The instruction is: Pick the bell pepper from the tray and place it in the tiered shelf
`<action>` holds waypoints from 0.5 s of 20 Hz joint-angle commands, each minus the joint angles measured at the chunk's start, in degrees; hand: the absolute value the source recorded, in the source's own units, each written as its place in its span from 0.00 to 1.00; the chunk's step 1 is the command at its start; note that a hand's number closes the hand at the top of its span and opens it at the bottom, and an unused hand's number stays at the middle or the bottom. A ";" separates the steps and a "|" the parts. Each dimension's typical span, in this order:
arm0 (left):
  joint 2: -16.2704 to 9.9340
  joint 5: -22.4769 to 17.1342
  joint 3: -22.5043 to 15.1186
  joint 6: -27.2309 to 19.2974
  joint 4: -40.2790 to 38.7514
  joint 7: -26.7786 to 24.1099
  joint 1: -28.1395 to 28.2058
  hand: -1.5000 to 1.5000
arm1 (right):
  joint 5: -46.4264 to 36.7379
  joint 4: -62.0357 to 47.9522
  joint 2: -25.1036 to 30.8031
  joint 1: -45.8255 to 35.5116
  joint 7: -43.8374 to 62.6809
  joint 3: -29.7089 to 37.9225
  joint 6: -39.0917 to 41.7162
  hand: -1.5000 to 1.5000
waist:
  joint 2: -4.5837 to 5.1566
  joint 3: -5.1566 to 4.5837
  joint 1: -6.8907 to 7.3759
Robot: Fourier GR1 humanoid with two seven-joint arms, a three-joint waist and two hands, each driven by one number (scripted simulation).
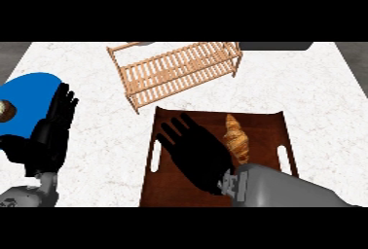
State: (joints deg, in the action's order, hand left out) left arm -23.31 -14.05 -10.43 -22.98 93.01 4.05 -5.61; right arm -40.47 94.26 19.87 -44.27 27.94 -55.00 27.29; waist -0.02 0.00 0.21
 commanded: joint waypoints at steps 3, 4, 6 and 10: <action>2.09 3.03 0.58 -0.40 2.10 2.86 -0.20 0.50 | -8.14 -3.52 -2.52 5.30 -5.17 1.98 -1.53 0.00 | -0.01 0.01 -0.06; 0.83 0.26 3.40 2.97 0.42 1.66 -1.24 0.50 | -6.91 -2.24 1.50 5.71 -8.53 4.78 -1.46 0.00 | 0.01 0.00 -0.17; 4.18 4.51 0.09 -0.24 2.40 1.70 0.88 0.50 | -7.94 -3.65 -1.96 5.03 -8.94 7.00 1.60 0.00 | -0.02 0.00 -0.02; 2.99 3.71 3.28 3.32 2.81 3.17 1.06 0.50 | -13.36 -6.46 -3.93 7.75 -12.22 7.96 0.16 0.00 | -0.01 0.00 0.04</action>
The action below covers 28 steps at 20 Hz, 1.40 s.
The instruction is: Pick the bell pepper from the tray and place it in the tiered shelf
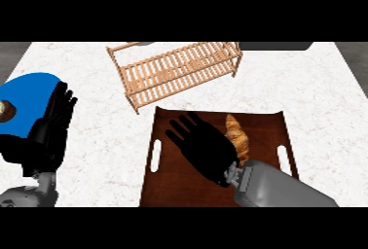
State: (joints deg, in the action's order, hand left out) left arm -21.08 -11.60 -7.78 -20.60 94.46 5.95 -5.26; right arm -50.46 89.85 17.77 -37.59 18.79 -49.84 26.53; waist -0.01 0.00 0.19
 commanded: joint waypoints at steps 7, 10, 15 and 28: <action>1.20 1.46 3.20 3.28 3.58 2.20 2.93 0.50 | -9.67 -7.66 -2.98 5.49 -10.59 4.58 -6.14 0.00 | -0.03 0.01 0.05; 4.31 4.06 1.60 2.73 -0.04 -0.86 1.45 0.50 | -10.56 -18.58 -8.33 0.82 -14.47 7.80 -7.64 0.00 | 0.11 0.00 0.30; 3.49 4.05 5.17 4.38 2.88 3.37 -0.28 0.50 | -16.21 -19.18 -10.49 4.59 -16.82 8.45 -9.32 0.00 | 0.03 0.00 0.11; 6.20 4.50 8.02 7.96 -2.68 1.85 -2.15 0.50 | -25.96 -29.41 -12.96 3.55 -25.01 10.01 -14.66 1.00 | 0.13 -0.01 0.00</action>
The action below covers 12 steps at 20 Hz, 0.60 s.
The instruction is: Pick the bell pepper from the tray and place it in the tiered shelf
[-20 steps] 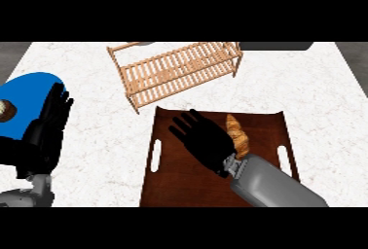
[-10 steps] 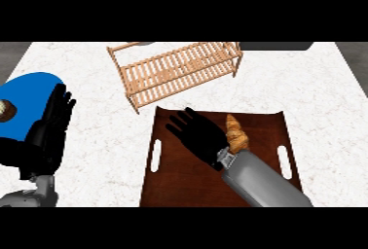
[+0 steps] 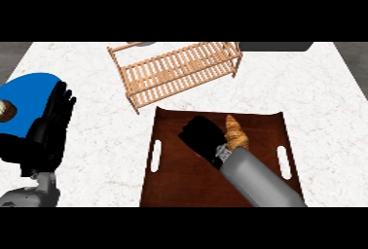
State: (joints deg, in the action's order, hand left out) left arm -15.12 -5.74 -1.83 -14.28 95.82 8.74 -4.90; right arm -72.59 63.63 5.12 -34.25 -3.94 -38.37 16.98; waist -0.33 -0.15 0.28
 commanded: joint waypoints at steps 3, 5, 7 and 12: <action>1.07 1.49 -0.41 1.16 1.76 0.37 2.10 0.50 | -5.80 -0.71 -0.51 0.15 -3.53 -0.06 -5.37 1.00 | 0.31 0.16 0.03; 1.22 -0.30 0.95 1.62 -0.13 -0.94 0.58 0.50 | -1.33 -0.66 -4.91 3.73 9.26 -0.13 -2.63 1.00 | 0.36 0.15 0.26; 1.13 1.58 0.55 -0.10 0.99 -1.23 2.06 0.50 | 0.96 1.17 -4.99 9.39 15.32 3.84 -2.73 1.00 | 0.13 0.18 -0.34; 1.34 1.61 0.67 0.04 0.17 -0.90 1.67 0.50 | 11.09 11.42 -5.02 13.14 30.20 2.38 0.06 1.00 | 0.04 0.16 -0.04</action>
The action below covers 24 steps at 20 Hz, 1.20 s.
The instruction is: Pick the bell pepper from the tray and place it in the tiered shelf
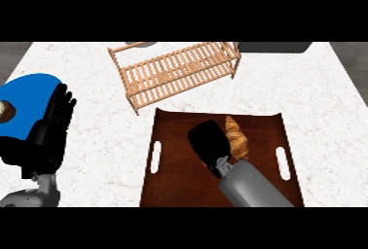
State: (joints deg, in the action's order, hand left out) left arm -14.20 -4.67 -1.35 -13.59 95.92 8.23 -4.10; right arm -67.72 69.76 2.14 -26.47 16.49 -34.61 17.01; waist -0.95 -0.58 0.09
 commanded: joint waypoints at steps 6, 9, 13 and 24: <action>-0.89 -0.60 1.31 1.75 0.30 -0.26 0.16 0.50 | 20.02 11.35 -2.08 5.09 19.04 -8.75 -5.87 1.00 | 0.96 0.60 1.26; 0.64 0.98 -0.40 1.09 0.70 -0.59 1.48 0.50 | 24.02 18.32 -2.11 1.71 25.81 -11.60 -6.37 1.00 | 0.85 0.59 0.91; 0.10 -0.42 1.10 1.59 -0.81 0.26 -0.48 0.50 | 28.96 30.77 -2.13 -0.61 31.03 -6.23 -12.05 1.00 | 0.65 0.58 0.44; 2.13 1.60 -0.07 0.50 0.52 0.58 0.57 0.50 | 24.00 39.49 -2.12 -19.07 50.82 5.56 -6.09 1.00 | 0.77 0.54 0.07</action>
State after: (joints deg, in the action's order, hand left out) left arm -13.39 -4.11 -0.36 -12.54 95.77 9.10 -4.46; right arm -42.36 109.02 0.29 -39.88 60.12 -32.93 6.44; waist -0.32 -0.04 0.11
